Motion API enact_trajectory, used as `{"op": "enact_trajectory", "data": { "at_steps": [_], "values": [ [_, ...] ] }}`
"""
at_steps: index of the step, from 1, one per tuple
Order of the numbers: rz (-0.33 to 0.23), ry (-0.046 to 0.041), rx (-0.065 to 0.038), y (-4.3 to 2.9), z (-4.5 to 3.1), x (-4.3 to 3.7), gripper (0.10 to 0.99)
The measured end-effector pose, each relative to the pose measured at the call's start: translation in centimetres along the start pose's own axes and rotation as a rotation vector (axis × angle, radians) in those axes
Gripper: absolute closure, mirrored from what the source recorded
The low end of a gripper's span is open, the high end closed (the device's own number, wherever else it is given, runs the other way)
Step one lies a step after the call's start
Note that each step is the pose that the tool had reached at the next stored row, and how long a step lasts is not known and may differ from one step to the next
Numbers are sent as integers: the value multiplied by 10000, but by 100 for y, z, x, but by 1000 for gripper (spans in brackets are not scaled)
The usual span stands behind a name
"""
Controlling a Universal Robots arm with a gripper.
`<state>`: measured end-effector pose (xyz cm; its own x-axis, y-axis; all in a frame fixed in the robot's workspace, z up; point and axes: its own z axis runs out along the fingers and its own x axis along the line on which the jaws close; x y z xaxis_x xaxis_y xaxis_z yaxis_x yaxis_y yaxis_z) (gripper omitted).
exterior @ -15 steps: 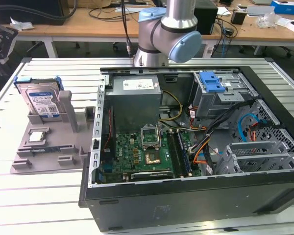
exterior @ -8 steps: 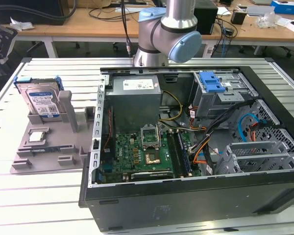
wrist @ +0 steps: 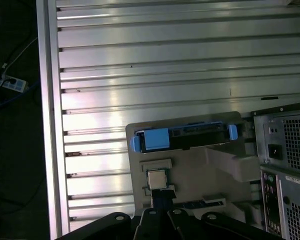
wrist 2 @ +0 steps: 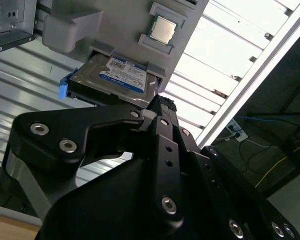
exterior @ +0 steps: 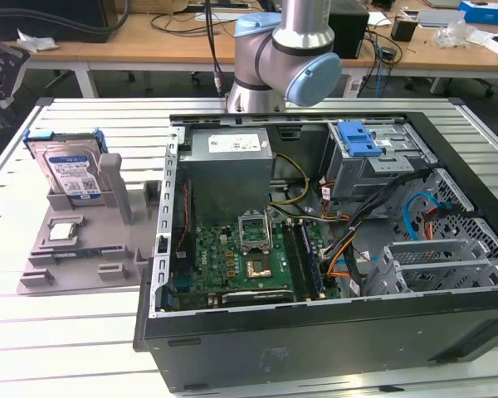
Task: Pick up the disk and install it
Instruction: 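Pick up the disk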
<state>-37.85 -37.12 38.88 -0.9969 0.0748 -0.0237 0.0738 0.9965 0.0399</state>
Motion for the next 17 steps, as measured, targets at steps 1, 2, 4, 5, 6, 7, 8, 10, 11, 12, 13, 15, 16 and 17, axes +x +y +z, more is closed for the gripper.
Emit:
{"op": "enact_trajectory", "data": {
  "at_steps": [1, 2, 4, 5, 6, 7, 8, 10, 11, 12, 13, 15, 16, 17],
  "values": [
    [-21, 1, -1, 0, 0, 0, 980],
    [-116, 5, -3, 0, 0, 0, 980],
    [-747, 30, -18, 0, 0, 0, 980],
    [-1002, 40, -24, 0, 0, 0, 980],
    [-1198, 48, -29, 0, 0, 0, 980],
    [-1535, 61, -36, 0, 0, 0, 980],
    [-1716, 68, -41, 0, 0, 0, 980],
    [-2200, 88, -52, 0, 0, 0, 980],
    [-2375, 95, -57, 0, 0, 0, 980],
    [-2554, 103, -61, 0, 0, 0, 980],
    [-2810, 112, -67, 0, 0, 0, 980],
    [-3251, 130, -77, 0, 0, 0, 980],
    [-3561, 143, -84, 0, 0, 0, 980],
    [-3746, 150, -88, 0, 0, 0, 980]
  ]
}}
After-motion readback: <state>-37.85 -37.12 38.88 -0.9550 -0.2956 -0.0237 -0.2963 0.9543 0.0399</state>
